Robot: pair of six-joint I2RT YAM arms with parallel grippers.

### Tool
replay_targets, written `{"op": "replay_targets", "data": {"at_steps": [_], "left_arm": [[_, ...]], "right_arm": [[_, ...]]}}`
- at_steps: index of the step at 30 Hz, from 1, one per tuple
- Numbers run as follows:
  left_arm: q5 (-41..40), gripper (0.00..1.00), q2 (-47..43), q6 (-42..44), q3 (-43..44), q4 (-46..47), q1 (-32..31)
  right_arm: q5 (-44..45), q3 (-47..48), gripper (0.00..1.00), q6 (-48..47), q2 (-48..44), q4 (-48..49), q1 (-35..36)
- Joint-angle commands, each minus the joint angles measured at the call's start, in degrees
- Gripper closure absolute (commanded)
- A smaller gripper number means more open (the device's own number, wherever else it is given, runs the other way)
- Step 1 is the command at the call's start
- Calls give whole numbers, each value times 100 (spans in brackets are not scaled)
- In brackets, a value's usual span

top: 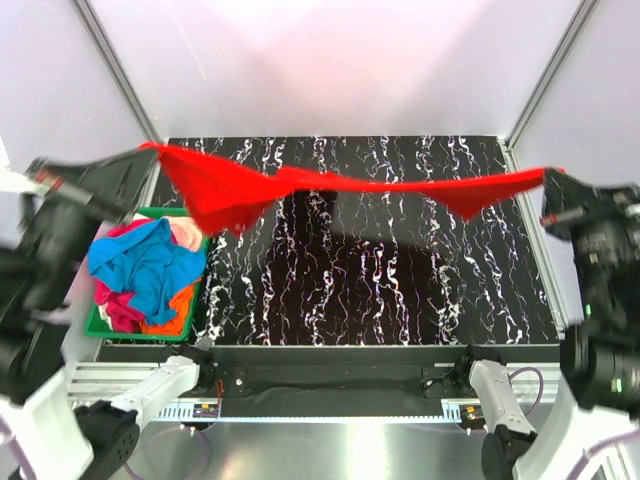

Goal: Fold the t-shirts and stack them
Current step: Flatten the tshirt out

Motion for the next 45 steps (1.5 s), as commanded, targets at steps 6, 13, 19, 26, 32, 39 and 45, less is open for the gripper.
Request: {"op": "replay_targets", "data": {"at_steps": [6, 13, 19, 26, 32, 39, 45], "left_arm": [[678, 100, -441, -512, 443, 314, 23], [170, 100, 892, 85, 1428, 261, 23], [-447, 100, 2184, 1094, 1044, 716, 14], [-204, 100, 3425, 1571, -231, 1973, 146], [422, 100, 5103, 1589, -576, 2818, 304], [836, 100, 7221, 1440, 794, 2687, 568], [889, 100, 7741, 1124, 1367, 2739, 691]], "right_arm": [[338, 539, 100, 199, -302, -647, -19], [460, 979, 100, 129, 776, -192, -28], [513, -141, 100, 102, 1612, 984, -28], [224, -2551, 100, 382, 2307, 3288, -19], [-374, -3521, 100, 735, 4045, 5680, -10], [-708, -2011, 100, 682, 6629, 5708, 69], [-893, -1254, 100, 700, 7484, 5611, 69]]}}
